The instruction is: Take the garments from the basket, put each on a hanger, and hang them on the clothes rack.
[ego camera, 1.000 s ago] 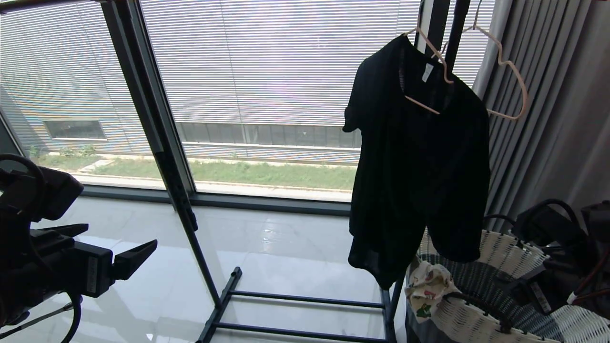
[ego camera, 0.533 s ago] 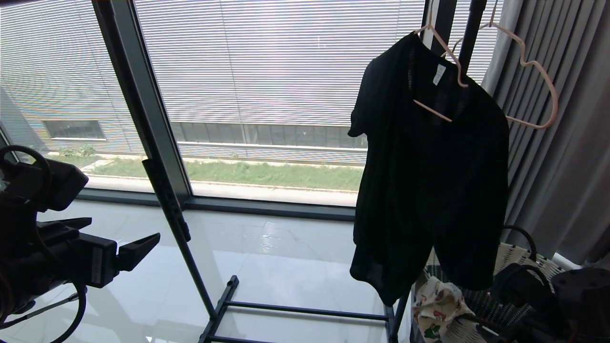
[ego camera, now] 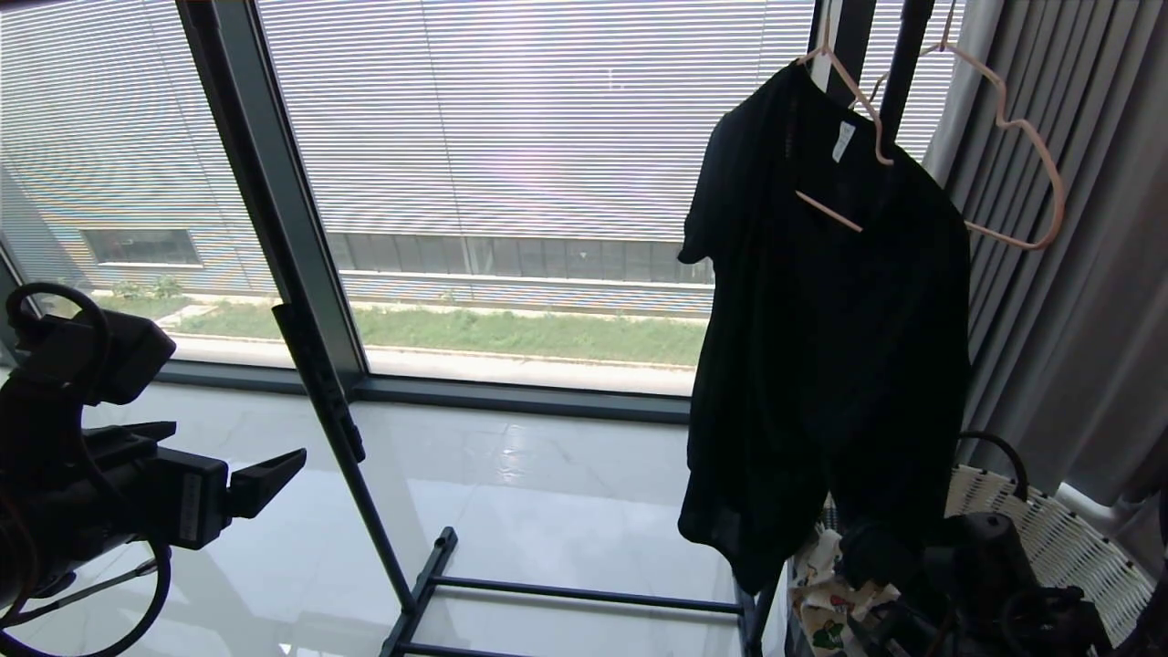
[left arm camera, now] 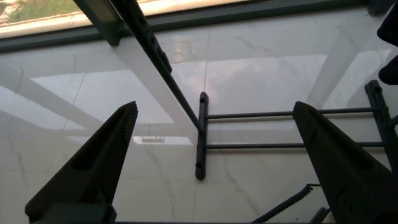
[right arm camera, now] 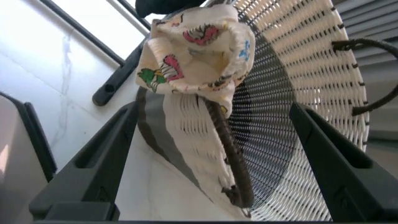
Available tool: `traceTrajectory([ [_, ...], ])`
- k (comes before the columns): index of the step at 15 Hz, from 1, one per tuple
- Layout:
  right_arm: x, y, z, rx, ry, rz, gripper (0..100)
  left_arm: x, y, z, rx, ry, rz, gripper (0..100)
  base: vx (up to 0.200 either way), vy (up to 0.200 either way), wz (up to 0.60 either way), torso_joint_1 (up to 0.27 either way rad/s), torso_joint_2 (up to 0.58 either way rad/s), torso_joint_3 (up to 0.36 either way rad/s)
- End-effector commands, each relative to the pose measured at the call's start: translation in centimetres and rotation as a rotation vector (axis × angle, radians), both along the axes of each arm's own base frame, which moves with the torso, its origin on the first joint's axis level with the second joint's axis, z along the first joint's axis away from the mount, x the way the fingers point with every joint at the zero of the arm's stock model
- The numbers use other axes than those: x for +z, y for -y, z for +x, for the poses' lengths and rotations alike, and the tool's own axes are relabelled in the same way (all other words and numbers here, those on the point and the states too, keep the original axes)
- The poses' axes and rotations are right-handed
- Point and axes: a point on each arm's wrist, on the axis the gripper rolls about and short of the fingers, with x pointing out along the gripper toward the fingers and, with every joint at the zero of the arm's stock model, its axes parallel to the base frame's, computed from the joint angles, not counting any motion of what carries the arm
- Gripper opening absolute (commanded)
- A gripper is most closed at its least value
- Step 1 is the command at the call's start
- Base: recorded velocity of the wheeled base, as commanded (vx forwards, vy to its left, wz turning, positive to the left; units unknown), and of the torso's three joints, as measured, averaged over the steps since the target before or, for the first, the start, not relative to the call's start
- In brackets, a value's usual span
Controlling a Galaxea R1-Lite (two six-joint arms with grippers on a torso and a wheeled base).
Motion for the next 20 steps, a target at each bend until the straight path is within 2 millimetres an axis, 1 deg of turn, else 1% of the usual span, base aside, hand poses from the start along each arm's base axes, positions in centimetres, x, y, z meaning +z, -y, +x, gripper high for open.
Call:
traceTrajectory([
  [1,-1.8,-1.3,2.3,-0.014,-0.004,-0.057,100,-0.1,-0.1,0.0,0.008,-0.003,0.001,100,0.0,0.0,0.0,0.0,0.0,0.0],
  [2,-1.9,-1.4,3.2,-0.021,0.016,-0.087,100,-0.1,-0.2,0.0,0.014,-0.005,0.0,100,0.0,0.0,0.0,0.0,0.0,0.0],
  [4,-1.7,-0.6,4.6,-0.014,0.036,-0.155,100,-0.3,-0.4,-0.1,0.028,-0.011,0.0,100,0.0,0.0,0.0,0.0,0.0,0.0],
  [7,-1.6,-0.6,6.5,-0.037,0.071,-0.149,100,-0.4,-0.7,-0.2,0.043,-0.013,-0.001,100,0.0,0.0,0.0,0.0,0.0,0.0],
  [10,-2.0,-0.8,6.9,-0.033,0.069,-0.159,100,-0.4,-0.6,-0.2,0.04,-0.011,-0.002,100,0.0,0.0,0.0,0.0,0.0,0.0],
  [13,-1.8,-0.6,7.3,-0.02,0.106,-0.175,100,-0.4,-0.6,-0.2,0.04,-0.01,-0.002,100,0.0,0.0,0.0,0.0,0.0,0.0],
  [14,-1.7,-0.6,7.4,-0.019,0.111,-0.178,0,-0.3,-0.7,-0.2,0.04,-0.007,-0.002,100,0.0,0.0,0.0,0.0,0.0,0.0],
  [17,-1.4,-0.5,7.4,-0.02,0.125,-0.178,0,-0.3,-0.7,-0.2,0.04,-0.008,-0.002,100,0.0,0.0,0.0,0.0,0.0,0.0],
  [20,-0.4,-0.9,6.7,0.005,0.151,-0.163,0,-0.3,-0.7,-0.2,0.039,-0.008,-0.001,100,0.0,0.0,0.0,0.0,0.0,0.0],
])
